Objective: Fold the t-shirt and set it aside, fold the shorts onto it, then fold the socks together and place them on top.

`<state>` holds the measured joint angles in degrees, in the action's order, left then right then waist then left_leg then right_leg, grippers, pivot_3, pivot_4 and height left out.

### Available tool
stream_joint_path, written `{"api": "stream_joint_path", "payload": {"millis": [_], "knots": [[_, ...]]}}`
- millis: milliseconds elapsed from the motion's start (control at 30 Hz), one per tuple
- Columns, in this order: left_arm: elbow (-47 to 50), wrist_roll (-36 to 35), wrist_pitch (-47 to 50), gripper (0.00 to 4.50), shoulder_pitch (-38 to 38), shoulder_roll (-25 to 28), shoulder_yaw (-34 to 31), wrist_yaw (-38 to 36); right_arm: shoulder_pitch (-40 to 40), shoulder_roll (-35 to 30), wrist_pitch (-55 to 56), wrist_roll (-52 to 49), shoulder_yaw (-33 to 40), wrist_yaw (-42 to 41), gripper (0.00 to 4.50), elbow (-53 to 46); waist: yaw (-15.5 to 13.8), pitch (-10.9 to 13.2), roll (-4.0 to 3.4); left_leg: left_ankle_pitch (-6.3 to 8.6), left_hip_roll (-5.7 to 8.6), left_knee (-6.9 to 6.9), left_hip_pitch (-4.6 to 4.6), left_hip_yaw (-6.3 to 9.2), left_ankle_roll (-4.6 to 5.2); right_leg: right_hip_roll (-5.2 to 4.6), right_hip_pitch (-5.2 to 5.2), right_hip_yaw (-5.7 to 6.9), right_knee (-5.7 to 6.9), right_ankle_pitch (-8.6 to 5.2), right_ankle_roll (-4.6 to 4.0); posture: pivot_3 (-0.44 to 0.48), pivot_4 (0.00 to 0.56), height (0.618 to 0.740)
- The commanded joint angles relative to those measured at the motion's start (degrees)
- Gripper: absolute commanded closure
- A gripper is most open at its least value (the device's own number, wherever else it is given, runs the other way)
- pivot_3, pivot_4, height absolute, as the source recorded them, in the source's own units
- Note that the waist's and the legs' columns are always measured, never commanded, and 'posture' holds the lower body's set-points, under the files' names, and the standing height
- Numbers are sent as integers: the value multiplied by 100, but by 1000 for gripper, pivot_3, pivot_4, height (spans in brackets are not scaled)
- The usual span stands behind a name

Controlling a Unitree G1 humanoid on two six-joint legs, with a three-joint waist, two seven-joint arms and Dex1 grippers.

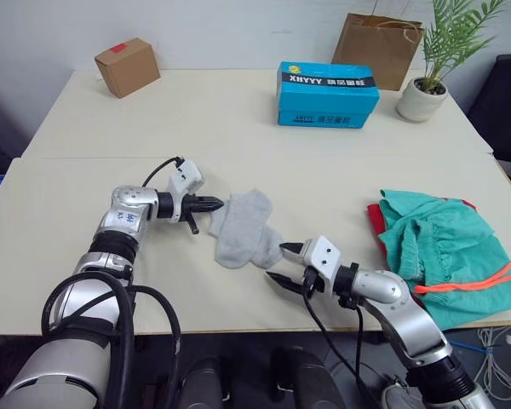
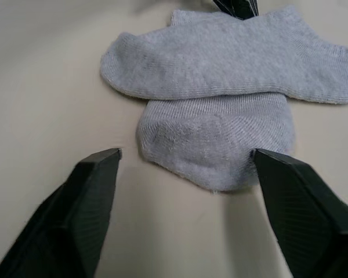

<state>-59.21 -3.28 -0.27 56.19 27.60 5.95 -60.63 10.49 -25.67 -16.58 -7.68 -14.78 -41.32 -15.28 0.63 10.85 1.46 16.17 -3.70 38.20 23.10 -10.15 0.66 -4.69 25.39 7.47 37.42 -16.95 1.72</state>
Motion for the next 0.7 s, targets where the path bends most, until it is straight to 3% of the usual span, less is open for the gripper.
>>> {"api": "stream_joint_path", "payload": {"millis": [33,233,467,700], "knots": [[228,70,177,4500,-180,131,29,-320,79,-19,87,5,50,-38,2383,-23,13,-1,1,0,0,1,0,0,-1,1,0,1,0,0,0,0,150,740],[1584,-3,885,4500,-987,413,103,-702,231,-150,173,-44,141,-233,4486,198,103,-2,2,-4,-2,1,-4,-1,-5,-1,0,-5,6,-1,-2,0,150,740],[4010,-428,2147,4500,-2354,824,-186,-496,401,-502,444,-169,284,-800,4486,624,125,-5,5,-12,-11,-1,-19,-4,-19,-4,-1,-18,20,-7,-12,0,150,740],[5797,-908,3169,4500,-3428,974,-545,-10,643,-582,628,-336,365,-1228,4486,969,104,-5,6,-14,-12,-6,-34,-6,-23,-8,-5,-26,28,-11,-18,0,150,740]]}}
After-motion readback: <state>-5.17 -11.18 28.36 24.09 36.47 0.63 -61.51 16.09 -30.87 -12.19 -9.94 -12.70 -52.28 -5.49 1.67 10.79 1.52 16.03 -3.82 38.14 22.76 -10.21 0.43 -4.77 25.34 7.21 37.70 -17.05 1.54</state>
